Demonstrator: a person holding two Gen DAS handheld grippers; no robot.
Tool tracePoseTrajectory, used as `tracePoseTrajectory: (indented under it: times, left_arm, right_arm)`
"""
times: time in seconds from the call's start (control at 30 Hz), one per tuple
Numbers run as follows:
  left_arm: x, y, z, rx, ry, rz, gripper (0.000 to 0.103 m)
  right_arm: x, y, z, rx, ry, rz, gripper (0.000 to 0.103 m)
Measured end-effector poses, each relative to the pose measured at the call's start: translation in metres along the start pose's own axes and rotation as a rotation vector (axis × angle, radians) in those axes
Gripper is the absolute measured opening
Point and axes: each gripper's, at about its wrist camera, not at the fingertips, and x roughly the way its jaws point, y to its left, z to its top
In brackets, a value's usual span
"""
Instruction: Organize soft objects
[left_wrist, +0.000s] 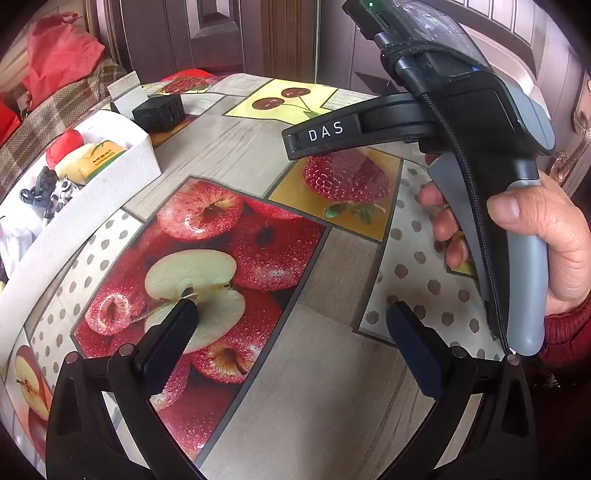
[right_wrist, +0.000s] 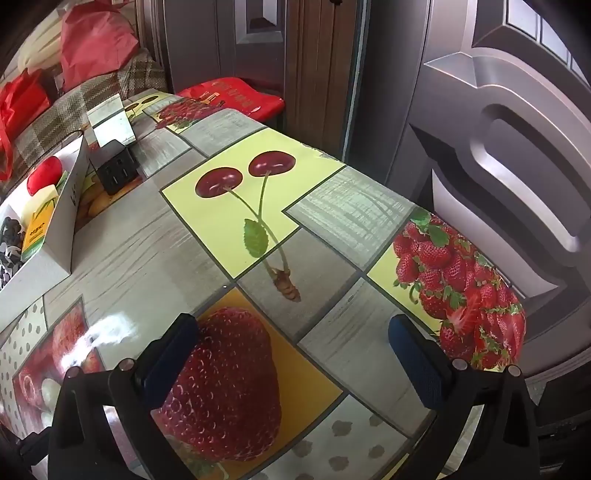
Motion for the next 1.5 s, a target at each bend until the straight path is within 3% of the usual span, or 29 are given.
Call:
tracePoseTrajectory:
  times: [1.5]
  left_arm:
    - [0.0, 0.0, -0.001, 0.0, 0.0, 0.0, 0.102]
  right_arm:
    - [0.0, 0.009, -0.001, -0.046, -0.001, 0.066, 0.103]
